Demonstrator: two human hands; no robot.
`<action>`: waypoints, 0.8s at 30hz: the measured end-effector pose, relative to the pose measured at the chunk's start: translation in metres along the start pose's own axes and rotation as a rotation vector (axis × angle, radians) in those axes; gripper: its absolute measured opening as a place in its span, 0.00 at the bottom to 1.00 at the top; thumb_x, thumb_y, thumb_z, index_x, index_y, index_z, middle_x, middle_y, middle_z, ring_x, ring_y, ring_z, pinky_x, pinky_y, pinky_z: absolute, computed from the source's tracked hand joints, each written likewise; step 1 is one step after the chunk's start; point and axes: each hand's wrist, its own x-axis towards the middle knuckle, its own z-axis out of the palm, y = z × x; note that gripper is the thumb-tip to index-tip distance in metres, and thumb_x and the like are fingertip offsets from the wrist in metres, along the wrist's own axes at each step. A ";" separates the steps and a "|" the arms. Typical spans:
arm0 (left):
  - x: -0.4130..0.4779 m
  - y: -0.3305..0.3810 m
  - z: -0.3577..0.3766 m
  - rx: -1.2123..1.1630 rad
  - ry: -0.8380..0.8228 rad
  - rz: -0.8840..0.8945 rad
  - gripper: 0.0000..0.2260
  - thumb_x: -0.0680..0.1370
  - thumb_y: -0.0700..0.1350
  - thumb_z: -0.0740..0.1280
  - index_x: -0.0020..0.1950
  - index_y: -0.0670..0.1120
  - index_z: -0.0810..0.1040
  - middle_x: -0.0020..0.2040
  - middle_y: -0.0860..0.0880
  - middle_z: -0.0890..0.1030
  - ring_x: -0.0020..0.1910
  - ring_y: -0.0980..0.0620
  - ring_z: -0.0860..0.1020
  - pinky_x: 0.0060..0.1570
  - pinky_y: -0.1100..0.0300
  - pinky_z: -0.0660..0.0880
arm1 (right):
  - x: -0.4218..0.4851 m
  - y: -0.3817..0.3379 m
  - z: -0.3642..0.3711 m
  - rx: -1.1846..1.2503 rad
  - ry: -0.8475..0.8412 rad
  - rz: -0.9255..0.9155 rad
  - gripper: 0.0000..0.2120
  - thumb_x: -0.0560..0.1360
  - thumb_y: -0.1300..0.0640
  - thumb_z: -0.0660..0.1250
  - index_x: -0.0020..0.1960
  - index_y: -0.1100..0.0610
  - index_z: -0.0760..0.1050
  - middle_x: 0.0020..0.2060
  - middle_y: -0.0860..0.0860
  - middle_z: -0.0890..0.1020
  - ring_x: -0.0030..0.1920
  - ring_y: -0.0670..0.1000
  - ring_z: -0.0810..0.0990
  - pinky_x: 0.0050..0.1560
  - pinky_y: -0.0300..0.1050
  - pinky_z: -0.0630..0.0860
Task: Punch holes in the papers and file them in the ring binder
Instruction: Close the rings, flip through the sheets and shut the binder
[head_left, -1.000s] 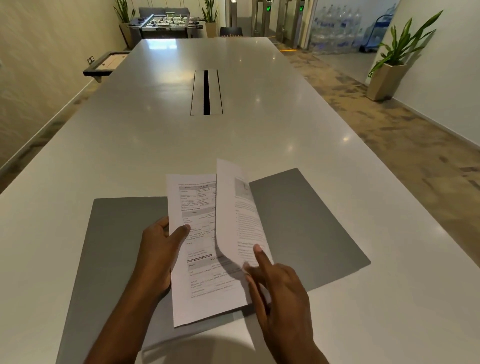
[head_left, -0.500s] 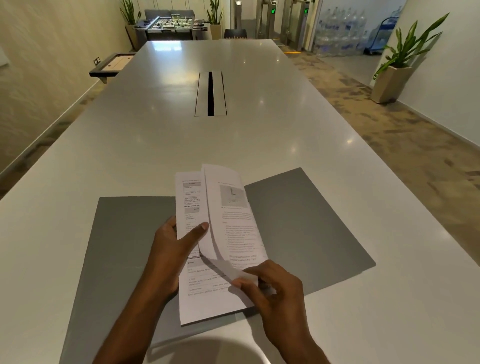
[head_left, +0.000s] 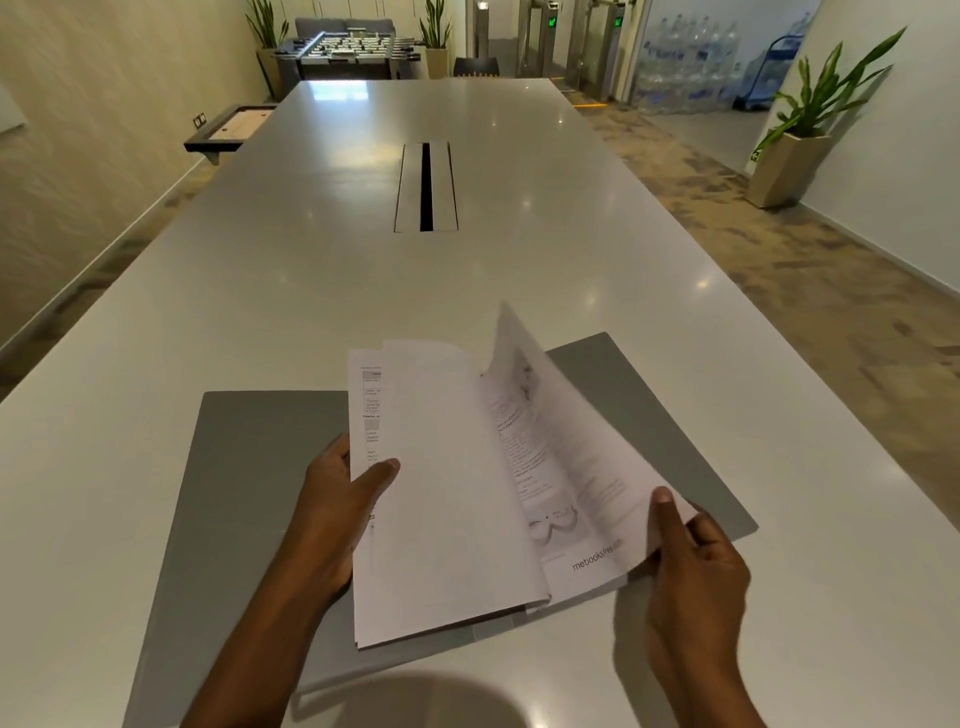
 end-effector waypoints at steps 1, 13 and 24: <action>0.000 0.000 0.000 0.009 0.006 -0.001 0.16 0.82 0.36 0.70 0.67 0.51 0.79 0.57 0.53 0.87 0.51 0.49 0.88 0.45 0.55 0.85 | 0.004 -0.002 -0.005 0.037 0.030 0.031 0.06 0.82 0.59 0.69 0.51 0.60 0.83 0.40 0.55 0.84 0.36 0.47 0.83 0.34 0.33 0.82; 0.001 0.003 0.001 -0.009 0.009 -0.085 0.16 0.81 0.30 0.63 0.59 0.49 0.82 0.56 0.48 0.88 0.52 0.42 0.86 0.46 0.51 0.82 | 0.035 0.020 -0.042 -0.065 0.147 0.138 0.08 0.81 0.64 0.69 0.58 0.64 0.83 0.47 0.56 0.88 0.53 0.58 0.87 0.42 0.38 0.85; 0.000 0.003 -0.001 0.001 -0.011 -0.084 0.17 0.80 0.31 0.62 0.64 0.45 0.82 0.58 0.47 0.88 0.54 0.40 0.86 0.53 0.43 0.83 | -0.014 0.015 0.003 -0.457 -0.127 -0.484 0.10 0.77 0.57 0.74 0.58 0.54 0.87 0.50 0.46 0.89 0.50 0.43 0.88 0.53 0.44 0.85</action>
